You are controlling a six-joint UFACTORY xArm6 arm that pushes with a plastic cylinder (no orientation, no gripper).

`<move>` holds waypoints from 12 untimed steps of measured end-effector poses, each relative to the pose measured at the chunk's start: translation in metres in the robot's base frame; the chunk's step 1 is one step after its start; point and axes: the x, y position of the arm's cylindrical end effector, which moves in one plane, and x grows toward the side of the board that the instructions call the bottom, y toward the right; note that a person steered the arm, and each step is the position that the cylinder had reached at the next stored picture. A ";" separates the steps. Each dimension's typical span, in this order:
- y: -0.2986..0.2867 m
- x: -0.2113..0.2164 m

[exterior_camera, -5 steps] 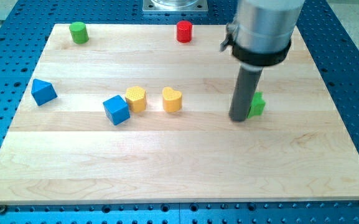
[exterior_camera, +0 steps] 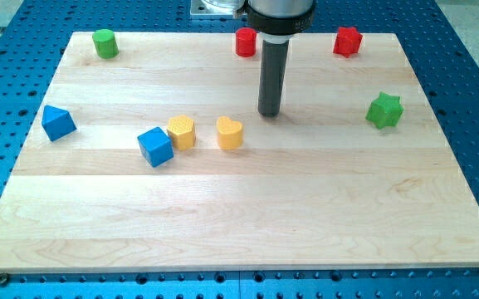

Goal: Move the heart diagonal to the cube

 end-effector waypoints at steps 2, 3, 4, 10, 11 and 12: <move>-0.004 0.000; -0.030 0.000; -0.077 0.010; 0.001 0.109; -0.013 0.109; -0.008 0.092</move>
